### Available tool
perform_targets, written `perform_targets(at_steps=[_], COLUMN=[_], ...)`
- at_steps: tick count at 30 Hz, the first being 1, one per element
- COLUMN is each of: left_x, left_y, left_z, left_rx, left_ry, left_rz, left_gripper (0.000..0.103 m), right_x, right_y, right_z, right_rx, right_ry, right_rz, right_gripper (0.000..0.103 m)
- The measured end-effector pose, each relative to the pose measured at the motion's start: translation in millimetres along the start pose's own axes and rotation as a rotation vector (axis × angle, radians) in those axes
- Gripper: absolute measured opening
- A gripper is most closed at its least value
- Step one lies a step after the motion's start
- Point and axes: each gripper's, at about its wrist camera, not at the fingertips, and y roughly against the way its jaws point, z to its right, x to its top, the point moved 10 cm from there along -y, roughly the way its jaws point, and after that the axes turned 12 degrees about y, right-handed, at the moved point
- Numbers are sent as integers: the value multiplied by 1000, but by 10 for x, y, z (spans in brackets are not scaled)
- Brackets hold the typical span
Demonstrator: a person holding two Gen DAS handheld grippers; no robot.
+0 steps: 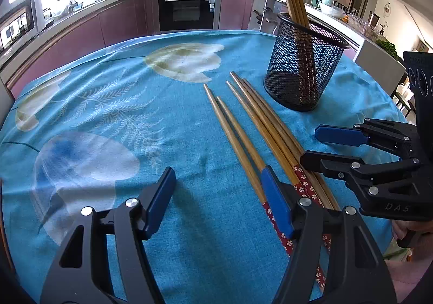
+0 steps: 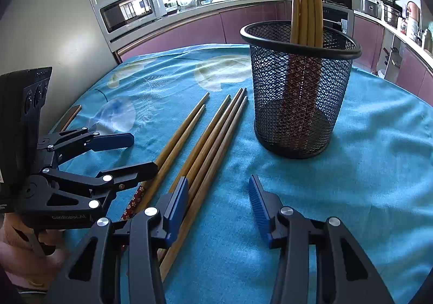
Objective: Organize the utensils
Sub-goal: 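Position both open grippers above the remaining chopsticks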
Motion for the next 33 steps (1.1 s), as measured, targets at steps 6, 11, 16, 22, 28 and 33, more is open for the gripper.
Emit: perform_targets(at_steps=[6,11,16,22,28,33], left_x=[-1,-1,-4,-4,-4,-2], left_y=[-6,-4,-11,-12,-18,-25], left_z=[-2,-5,-11,-13,-25,-34], left_rx=[0,1,-1,-1,1,2], left_ry=[0,0,2,2,5,8], left_rz=[-2,-2,-2,-2,-1,0], left_gripper=[65,65,64,64,63,62], right_x=[5,3,1,-16,8,37], right_y=[-9,-28,-26,-21,-53,-90], right_z=[12,20,32,53,27,37], right_rx=[-3,-6,-26,-32,-55,-68], right_ry=[-4,-7,2,3,31,28], right_rz=[0,1,-5,-11,-21,-27], right_gripper=[41,40,39,38,37,36])
